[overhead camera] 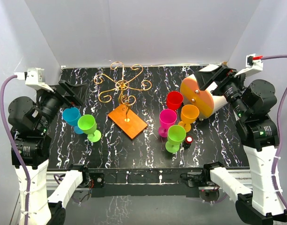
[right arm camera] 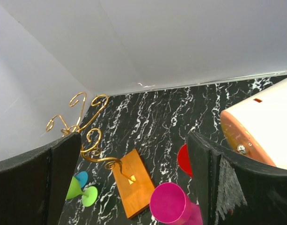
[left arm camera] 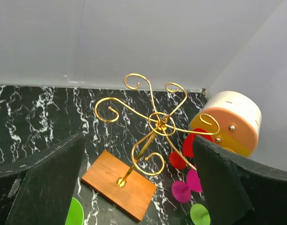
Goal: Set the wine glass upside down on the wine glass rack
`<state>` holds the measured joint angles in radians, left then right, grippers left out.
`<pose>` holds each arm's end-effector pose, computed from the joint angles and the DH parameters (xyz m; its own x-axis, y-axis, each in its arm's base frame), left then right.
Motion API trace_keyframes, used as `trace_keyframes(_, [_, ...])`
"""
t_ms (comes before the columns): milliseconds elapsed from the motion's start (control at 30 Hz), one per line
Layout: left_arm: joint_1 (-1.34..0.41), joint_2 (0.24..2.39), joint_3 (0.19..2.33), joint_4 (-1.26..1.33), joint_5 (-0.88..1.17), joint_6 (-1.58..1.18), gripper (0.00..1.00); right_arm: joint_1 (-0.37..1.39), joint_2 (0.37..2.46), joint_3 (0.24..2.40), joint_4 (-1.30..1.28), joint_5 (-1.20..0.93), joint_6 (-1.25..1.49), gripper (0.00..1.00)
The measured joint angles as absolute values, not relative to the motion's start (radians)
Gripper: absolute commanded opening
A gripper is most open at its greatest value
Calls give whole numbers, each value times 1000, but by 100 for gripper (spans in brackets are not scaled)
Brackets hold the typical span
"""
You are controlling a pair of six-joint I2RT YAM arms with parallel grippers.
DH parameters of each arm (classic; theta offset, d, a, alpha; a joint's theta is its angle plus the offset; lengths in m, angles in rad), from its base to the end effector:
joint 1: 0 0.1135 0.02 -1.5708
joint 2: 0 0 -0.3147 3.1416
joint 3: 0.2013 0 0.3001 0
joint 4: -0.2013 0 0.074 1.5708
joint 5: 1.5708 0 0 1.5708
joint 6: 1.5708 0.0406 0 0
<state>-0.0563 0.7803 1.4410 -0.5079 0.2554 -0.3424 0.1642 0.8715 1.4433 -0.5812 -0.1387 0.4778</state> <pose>0.1029 -0.0161 0.5800 0.0412 -0.3277 -0.9439 0.3371 0.8938 -0.2956 0.1435 0.0295 0.5628 -0.1454 0.4375 -0.8874 -0.2606 0.8483 0.4610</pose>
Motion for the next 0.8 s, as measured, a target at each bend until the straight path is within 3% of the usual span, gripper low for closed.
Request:
trace_keyframes(433, [-73,773,1313,-566,276,-399,99,126,885,1311,-511,-294,537,95])
trace_keyframes(633, [-76,765,1232,-627,206,-461,98,122,917,1232,-467,-355,545,87])
trace_keyframes(700, [-77,773,1230,-675,142,-492,93,122,928,1213,-450,-375,549,82])
trace_keyframes(800, [-77,795,1230,-752,31,-537,78,122,952,1205,-433,-406,547,75])
